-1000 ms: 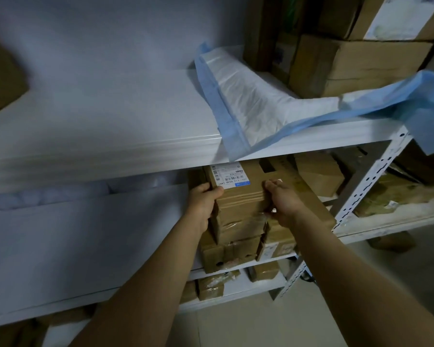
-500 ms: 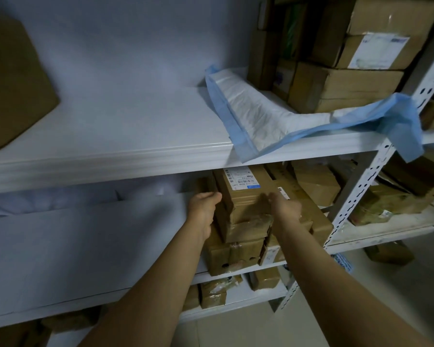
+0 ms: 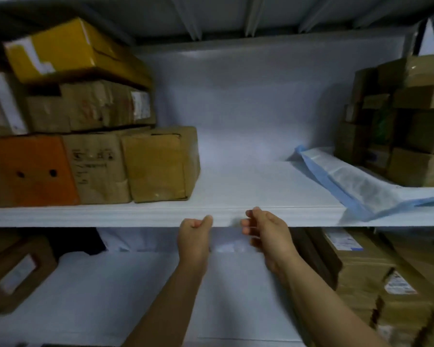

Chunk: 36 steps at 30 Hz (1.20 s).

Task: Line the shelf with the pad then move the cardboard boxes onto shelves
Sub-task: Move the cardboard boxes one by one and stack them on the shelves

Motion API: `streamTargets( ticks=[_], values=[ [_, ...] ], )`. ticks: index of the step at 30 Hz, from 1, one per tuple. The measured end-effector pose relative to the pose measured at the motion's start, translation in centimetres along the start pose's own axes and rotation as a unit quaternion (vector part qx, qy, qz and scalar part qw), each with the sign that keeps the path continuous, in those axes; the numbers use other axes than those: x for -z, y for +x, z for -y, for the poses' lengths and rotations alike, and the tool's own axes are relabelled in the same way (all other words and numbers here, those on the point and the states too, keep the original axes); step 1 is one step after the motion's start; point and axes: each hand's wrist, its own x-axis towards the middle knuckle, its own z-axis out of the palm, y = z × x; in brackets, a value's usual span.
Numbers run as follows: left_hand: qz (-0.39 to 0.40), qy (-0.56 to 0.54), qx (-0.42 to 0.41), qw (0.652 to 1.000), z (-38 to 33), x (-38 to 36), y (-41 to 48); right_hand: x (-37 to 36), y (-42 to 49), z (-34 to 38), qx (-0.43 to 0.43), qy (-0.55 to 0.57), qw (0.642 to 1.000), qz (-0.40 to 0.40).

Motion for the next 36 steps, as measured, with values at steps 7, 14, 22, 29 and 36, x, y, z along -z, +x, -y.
streamTargets(
  ticks=[7, 14, 22, 29, 36],
  values=[
    [-0.149, 0.017, -0.088, 0.985, -8.3, 8.0, 7.8, -8.3, 1.3, 4.3, 0.065, -0.067, 0.992, 0.084],
    [-0.125, 0.047, -0.031, 0.991, -10.1, 8.0, 13.1, -13.3, 4.7, 7.0, 0.073, -0.135, 0.976, 0.154],
    [-0.079, 0.067, -0.005, 0.995, -9.3, 5.9, 14.9, -14.7, 8.7, 6.4, 0.066, -0.119, 0.98, 0.147],
    [-0.165, 0.141, -0.062, 0.974, -10.0, 4.0, 14.1, -13.1, 11.1, 7.2, 0.031, -0.079, 0.99, 0.115],
    [-0.094, 0.032, -0.055, 0.994, -12.1, 3.3, 14.0, -10.9, 12.1, 9.6, 0.012, -0.081, 0.993, 0.079]
  ],
)
